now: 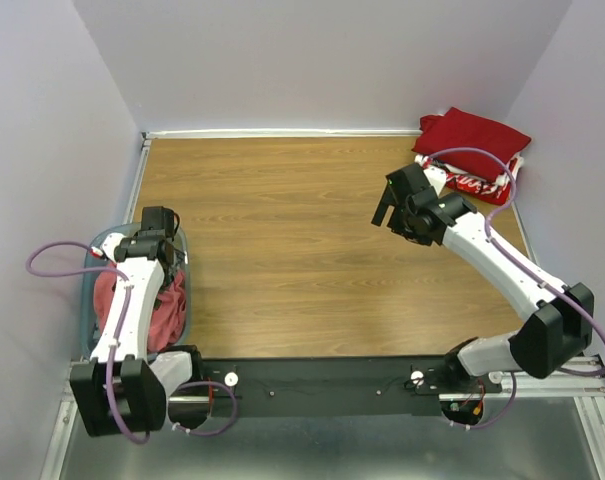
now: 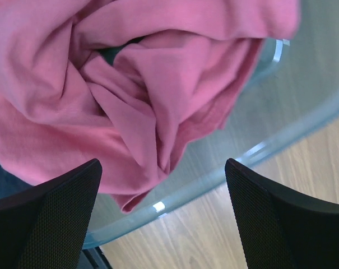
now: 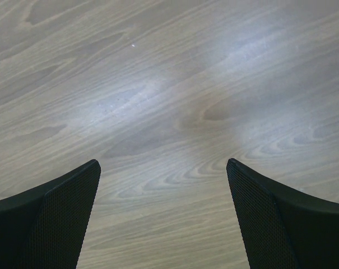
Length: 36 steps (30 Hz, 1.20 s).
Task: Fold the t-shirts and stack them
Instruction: Grab the tshirt from the pile
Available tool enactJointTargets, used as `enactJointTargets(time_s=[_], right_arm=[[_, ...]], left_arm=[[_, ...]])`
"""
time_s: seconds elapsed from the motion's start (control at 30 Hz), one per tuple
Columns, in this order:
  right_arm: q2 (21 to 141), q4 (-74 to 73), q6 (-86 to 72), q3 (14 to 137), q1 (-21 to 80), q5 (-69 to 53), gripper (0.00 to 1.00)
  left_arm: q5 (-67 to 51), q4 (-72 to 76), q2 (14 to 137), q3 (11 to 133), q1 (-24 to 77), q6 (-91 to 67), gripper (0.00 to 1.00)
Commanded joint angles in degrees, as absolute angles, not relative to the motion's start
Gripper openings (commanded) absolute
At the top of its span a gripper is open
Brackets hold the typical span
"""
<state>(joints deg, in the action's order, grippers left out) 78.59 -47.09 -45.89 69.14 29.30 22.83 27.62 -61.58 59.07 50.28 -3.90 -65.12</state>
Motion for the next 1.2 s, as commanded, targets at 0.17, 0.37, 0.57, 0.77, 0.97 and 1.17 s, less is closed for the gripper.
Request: enactJointTargets(time_s=[0.17,0.37,0.57,0.77,0.97,1.17], right_arm=[[83.3,-44.8,-38.6,78.3,25.8,17.3,1.00],[85.6,-44.0,-35.3,81.0,19.1,14.2,1.00],[88.2,-42.2,-32.5,81.4,13.2,10.5,1.00],[89.7,-41.8,-30.9,82.3,11.4,10.0,1.00],[89.6,-41.8,-30.1,83.6,11.3,10.0,1.00],[88.8,-41.8,-30.9,84.5,11.4,9.2,1.00]], left_arm=[[24.6,-63.9,68.5,51.2,-7.9,-81.0,0.98],[27.5,-63.9,73.6,51.2,-7.9,-83.1,0.97],[30.2,-63.7,75.0,50.6,-7.9,-82.0,0.25],[33.6,-62.6,72.1,56.3,-7.8,-72.4,0.00],[31.6,-50.4,64.0,71.7,-7.3,-48.4,0.00],[6.1,-25.1,56.7,79.3,-7.1,-27.8,0.00]])
